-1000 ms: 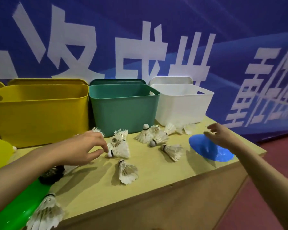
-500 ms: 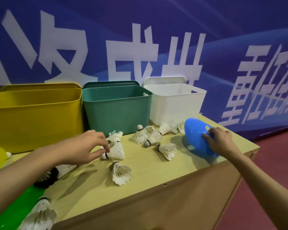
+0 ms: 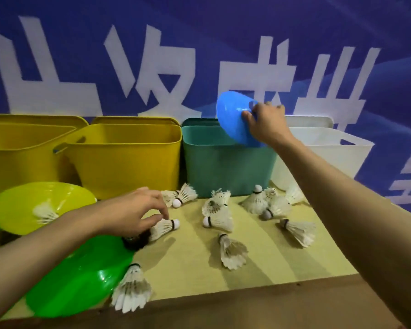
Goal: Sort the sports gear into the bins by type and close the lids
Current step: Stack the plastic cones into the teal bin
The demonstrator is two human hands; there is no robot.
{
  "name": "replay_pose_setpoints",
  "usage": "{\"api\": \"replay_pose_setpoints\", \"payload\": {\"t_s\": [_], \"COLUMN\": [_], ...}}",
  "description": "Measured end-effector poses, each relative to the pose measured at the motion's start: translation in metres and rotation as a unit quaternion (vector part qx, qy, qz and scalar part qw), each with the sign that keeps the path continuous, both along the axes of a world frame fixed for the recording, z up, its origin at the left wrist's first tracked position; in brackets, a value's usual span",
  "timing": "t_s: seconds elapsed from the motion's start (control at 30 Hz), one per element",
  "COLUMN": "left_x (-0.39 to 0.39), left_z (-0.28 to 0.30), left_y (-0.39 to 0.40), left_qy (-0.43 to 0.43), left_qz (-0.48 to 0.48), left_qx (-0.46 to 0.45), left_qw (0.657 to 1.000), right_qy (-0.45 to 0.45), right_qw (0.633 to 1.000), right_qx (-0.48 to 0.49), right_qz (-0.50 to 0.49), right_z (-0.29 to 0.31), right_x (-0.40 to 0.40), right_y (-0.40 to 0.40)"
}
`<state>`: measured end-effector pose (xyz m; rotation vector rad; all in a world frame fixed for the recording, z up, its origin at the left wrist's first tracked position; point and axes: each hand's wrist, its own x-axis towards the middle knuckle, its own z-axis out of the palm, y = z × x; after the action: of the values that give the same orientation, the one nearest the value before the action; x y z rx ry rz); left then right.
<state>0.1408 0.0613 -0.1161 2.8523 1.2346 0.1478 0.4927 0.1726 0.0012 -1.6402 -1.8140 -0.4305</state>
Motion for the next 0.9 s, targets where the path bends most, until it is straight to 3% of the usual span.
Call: {"api": "replay_pose_setpoints", "payload": {"t_s": [0.13, 0.3, 0.5, 0.7, 0.8, 0.9], "left_x": [-0.051, -0.106, -0.141, -0.176, -0.206, -0.234], "left_z": [0.006, 0.000, 0.003, 0.012, 0.012, 0.006], "left_y": [-0.009, -0.022, -0.026, -0.056, -0.078, -0.096], "left_qy": [-0.013, -0.025, -0.061, -0.054, -0.065, -0.065], "left_qz": [0.041, 0.064, 0.074, 0.131, 0.163, 0.186], "left_qx": [0.013, 0.004, 0.021, 0.037, 0.037, 0.048], "left_qw": [0.999, 0.998, 0.995, 0.989, 0.984, 0.979], "right_qy": [-0.079, -0.150, -0.124, -0.161, -0.098, -0.085], "right_qw": [0.994, 0.960, 0.988, 0.953, 0.936, 0.925], "right_qx": [-0.063, -0.221, -0.093, -0.005, -0.098, -0.267], "right_qz": [-0.050, -0.083, 0.018, 0.259, 0.322, 0.256], "right_z": [0.022, -0.010, -0.031, -0.056, -0.075, -0.098], "right_x": [-0.032, -0.038, -0.082, -0.211, -0.285, -0.339], "right_y": [0.055, 0.074, 0.016, -0.058, -0.070, -0.064]}}
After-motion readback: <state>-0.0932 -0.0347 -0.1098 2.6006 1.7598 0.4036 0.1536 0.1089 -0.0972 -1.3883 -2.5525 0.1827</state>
